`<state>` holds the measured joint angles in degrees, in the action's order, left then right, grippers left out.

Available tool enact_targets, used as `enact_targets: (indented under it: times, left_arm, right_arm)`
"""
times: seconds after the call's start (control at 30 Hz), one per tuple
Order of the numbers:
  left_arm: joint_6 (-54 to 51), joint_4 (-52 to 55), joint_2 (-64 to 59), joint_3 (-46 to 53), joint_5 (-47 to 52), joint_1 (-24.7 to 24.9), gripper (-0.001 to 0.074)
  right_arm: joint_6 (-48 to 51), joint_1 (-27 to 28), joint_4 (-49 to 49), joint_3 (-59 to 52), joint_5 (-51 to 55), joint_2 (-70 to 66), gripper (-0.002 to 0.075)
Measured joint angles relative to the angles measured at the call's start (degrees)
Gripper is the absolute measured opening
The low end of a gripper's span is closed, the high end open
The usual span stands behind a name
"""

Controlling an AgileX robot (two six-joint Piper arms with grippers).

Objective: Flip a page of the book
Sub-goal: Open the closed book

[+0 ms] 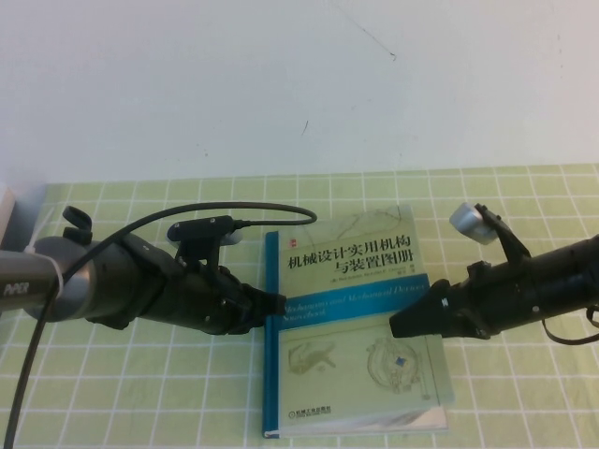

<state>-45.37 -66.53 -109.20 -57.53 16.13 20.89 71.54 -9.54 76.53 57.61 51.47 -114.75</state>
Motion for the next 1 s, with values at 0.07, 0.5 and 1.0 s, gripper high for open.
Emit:
enact_targets:
  times: [0.07,0.5,1.0]
  left_arm:
    - [0.0,0.0,0.0,0.0,0.0,0.0,-0.0004]
    - [-0.6,0.0,0.0,0.0,0.0,0.0,-0.0004]
    - [-1.3,0.0,0.0,0.0,-0.1,0.0,-0.0004]
  right_arm:
    - [0.7,0.0,1.8,0.0,1.9,0.0,0.0496]
    - [3.8,-0.2,8.8,0.0,10.2,0.0,0.0496]
    - [-5.1,-0.4,-4.4,5.2,5.9,0.0,0.0496]
